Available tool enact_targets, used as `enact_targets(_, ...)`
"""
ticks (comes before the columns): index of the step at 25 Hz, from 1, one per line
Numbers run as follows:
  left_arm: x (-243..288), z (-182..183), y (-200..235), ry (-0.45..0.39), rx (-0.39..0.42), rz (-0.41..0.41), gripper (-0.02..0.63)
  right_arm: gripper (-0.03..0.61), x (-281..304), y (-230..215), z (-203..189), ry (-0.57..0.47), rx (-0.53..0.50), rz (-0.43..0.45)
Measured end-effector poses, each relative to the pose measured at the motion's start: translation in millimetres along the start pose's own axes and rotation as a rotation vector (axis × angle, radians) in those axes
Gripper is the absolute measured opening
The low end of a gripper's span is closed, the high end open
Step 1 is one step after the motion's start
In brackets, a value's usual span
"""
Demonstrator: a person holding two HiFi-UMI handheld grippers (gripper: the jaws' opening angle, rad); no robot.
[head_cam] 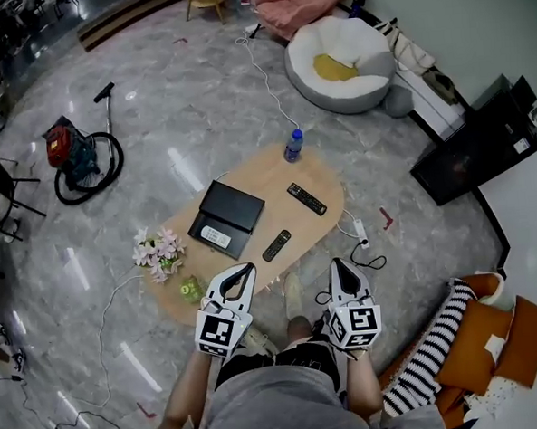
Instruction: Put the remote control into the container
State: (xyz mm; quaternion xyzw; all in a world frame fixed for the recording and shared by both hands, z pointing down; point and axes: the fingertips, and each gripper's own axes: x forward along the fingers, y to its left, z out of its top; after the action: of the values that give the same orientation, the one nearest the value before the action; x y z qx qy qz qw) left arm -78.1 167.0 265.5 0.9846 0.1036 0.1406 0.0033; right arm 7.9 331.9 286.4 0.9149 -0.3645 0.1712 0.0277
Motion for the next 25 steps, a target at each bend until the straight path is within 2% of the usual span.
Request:
enact_targets(6,75.2,-36.0,-10.7,0.106,-0.003,-0.055,0.008,0.011,31.0,-58.2,-23.6,0.052,0.027,-0.025)
enact_targets(13,148.1,-96.8,-7.4,0.23,-0.016,-0.052,0.008,0.011,68.4,-106.7,-64.9,0.121,0.055,-0.003)
enact_targets(17,178.4,-132.1,-7.4,0.284,0.003,-0.067,0.009,0.011,85.4,-126.5,-98.1,0.157,0.076,-0.001)
enact_targets(25,214.2,-189.0,-7.2,0.348,-0.026,-0.08,0.009,0.011,111.3,-149.3,-152.2,0.215,0.104,-0.001)
